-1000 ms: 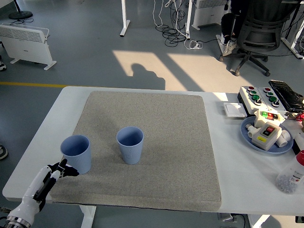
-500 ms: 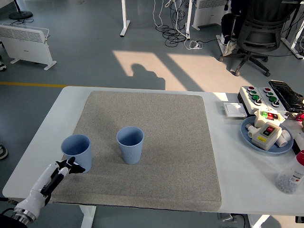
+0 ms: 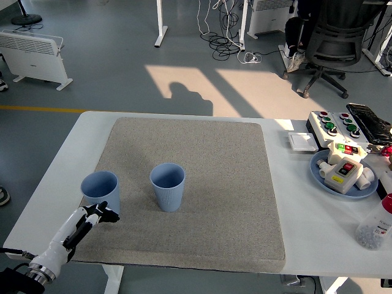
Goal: Push cup pick cup insert cup
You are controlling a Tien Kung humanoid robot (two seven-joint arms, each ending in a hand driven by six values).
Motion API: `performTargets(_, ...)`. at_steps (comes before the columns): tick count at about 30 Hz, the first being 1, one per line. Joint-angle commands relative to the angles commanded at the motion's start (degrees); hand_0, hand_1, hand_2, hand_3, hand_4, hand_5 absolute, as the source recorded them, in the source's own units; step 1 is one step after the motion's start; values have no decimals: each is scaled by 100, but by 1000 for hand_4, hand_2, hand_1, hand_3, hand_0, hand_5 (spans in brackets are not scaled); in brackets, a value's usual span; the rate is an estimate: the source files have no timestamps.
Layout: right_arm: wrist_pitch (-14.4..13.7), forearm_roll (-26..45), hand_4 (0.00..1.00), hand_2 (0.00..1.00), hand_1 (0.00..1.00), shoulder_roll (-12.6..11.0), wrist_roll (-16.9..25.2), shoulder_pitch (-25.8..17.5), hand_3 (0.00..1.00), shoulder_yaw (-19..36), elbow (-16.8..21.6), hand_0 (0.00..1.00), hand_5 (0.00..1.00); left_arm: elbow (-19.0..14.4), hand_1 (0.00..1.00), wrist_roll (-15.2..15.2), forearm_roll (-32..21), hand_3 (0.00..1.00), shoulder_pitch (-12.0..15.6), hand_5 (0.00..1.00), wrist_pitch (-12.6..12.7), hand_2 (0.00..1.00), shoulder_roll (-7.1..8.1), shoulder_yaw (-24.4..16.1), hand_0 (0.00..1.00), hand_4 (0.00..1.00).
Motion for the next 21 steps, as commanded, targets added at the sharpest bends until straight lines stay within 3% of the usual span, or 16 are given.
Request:
performTargets(10,3,-15,119,648,634,-2,-3,-27,586,2,0,709,402,423,621,-125,-36,489,-280,998,121,557,-4,99,758,655)
performTargets(21,7,12,121,649,634,-6,8,15,586,-27,0,708,406,772,621,-177,-98,488,-588,998,113,552,177,233,745,657)
